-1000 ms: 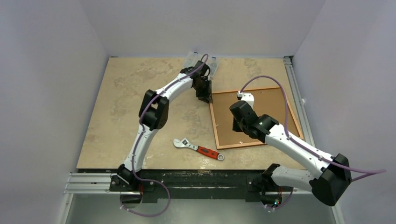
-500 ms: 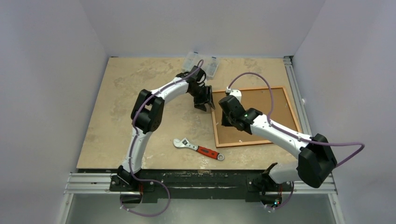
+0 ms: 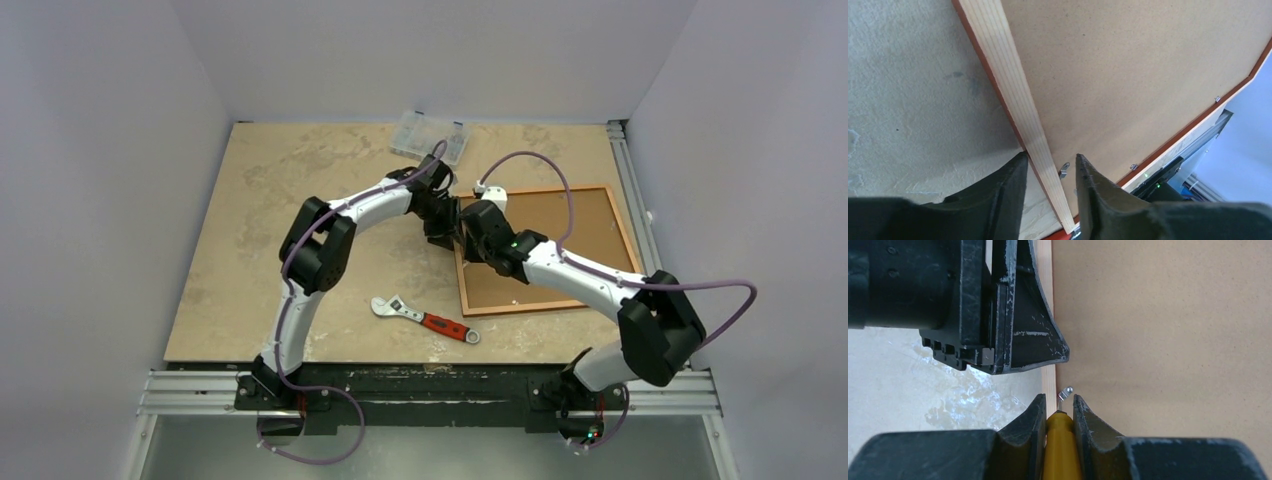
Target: Take the photo out of the frame
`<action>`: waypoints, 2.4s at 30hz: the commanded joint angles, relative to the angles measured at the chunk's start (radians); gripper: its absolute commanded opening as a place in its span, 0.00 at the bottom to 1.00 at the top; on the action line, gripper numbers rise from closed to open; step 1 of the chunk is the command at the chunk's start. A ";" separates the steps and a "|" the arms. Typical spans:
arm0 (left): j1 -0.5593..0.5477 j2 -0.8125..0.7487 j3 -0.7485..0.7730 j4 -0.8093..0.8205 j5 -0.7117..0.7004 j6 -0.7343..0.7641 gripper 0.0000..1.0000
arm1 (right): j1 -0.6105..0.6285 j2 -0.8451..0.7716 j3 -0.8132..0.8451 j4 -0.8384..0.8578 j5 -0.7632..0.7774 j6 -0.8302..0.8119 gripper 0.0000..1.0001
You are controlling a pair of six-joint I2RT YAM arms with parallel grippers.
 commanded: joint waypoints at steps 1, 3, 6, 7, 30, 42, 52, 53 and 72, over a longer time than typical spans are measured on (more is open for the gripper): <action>-0.001 -0.040 -0.015 0.020 -0.046 -0.026 0.34 | 0.004 -0.002 -0.003 0.108 0.024 -0.024 0.00; -0.001 -0.038 -0.022 0.017 -0.061 -0.025 0.28 | 0.003 0.001 -0.004 0.118 0.032 -0.029 0.00; -0.002 -0.034 -0.028 0.015 -0.065 -0.022 0.21 | 0.003 0.019 0.006 0.120 0.033 -0.042 0.00; -0.002 -0.034 -0.030 0.016 -0.067 -0.022 0.18 | 0.004 0.029 0.011 0.116 0.033 -0.045 0.00; -0.003 -0.025 -0.029 0.036 -0.036 -0.023 0.24 | 0.004 0.119 0.042 0.123 0.041 -0.080 0.00; -0.017 0.012 -0.018 -0.001 -0.087 -0.022 0.14 | 0.016 0.114 0.033 0.059 0.020 -0.077 0.00; -0.018 0.030 0.007 -0.036 -0.115 -0.016 0.06 | 0.059 0.128 0.058 -0.048 0.059 -0.074 0.00; -0.018 0.029 0.006 -0.037 -0.120 -0.019 0.06 | 0.061 0.130 0.062 -0.061 0.064 -0.072 0.00; -0.020 0.050 0.054 -0.095 -0.137 -0.016 0.02 | 0.102 0.141 0.099 -0.203 0.137 -0.027 0.00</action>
